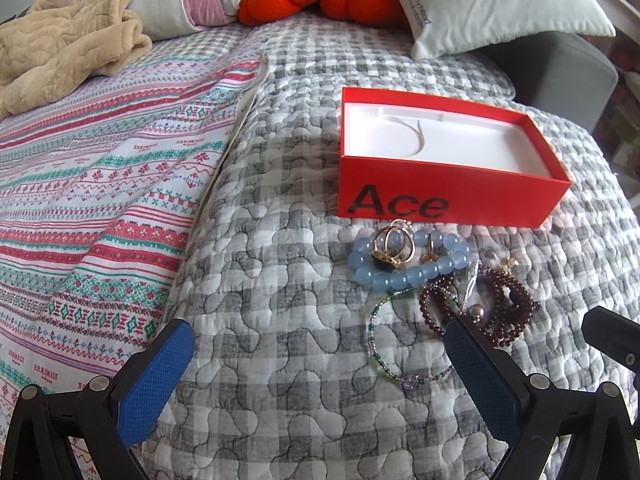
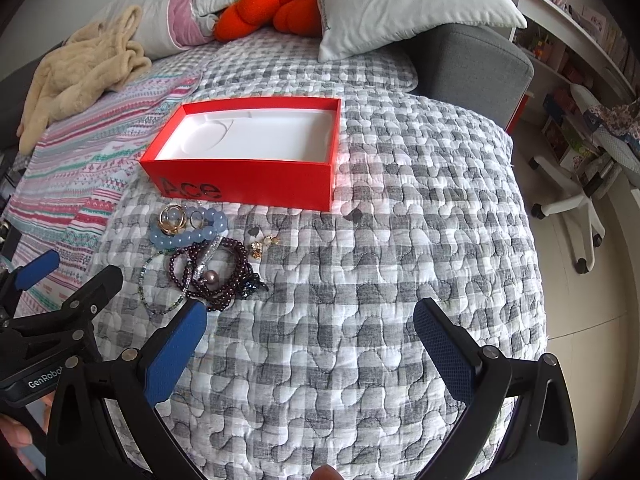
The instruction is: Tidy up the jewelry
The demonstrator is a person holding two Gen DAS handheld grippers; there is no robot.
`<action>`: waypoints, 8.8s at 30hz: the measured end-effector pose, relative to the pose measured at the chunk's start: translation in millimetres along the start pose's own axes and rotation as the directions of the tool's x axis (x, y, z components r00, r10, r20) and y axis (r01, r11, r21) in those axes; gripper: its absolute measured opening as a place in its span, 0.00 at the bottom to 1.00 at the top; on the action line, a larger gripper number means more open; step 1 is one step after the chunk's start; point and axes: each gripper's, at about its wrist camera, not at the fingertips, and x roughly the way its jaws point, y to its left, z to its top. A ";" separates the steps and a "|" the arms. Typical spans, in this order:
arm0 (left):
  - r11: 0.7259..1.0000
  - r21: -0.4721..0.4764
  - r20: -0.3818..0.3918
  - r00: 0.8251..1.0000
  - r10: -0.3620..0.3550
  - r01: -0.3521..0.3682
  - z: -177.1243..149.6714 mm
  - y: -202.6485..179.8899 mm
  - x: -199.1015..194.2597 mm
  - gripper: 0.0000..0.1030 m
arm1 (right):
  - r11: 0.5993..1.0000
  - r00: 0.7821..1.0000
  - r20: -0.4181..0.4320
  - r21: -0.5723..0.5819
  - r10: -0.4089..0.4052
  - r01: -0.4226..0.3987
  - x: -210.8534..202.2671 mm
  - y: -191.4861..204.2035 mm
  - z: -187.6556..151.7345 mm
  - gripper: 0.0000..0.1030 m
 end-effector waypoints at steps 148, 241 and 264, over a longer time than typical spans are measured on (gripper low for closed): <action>0.946 -0.120 0.012 0.953 -0.301 0.301 97.6 -11.8 68.0 0.33 | 0.956 0.939 0.220 0.068 0.263 -0.284 43.4 -42.2 114.6 0.32; 0.984 0.053 -0.098 0.981 -0.165 0.171 13.9 32.9 39.6 0.00 | 0.965 0.950 -0.174 0.010 0.261 -0.263 75.2 53.6 34.1 0.21; 0.973 0.005 0.021 0.973 -0.230 0.230 32.4 36.4 10.8 0.00 | 0.951 0.948 -0.081 0.005 0.309 -0.310 47.5 44.5 45.9 0.04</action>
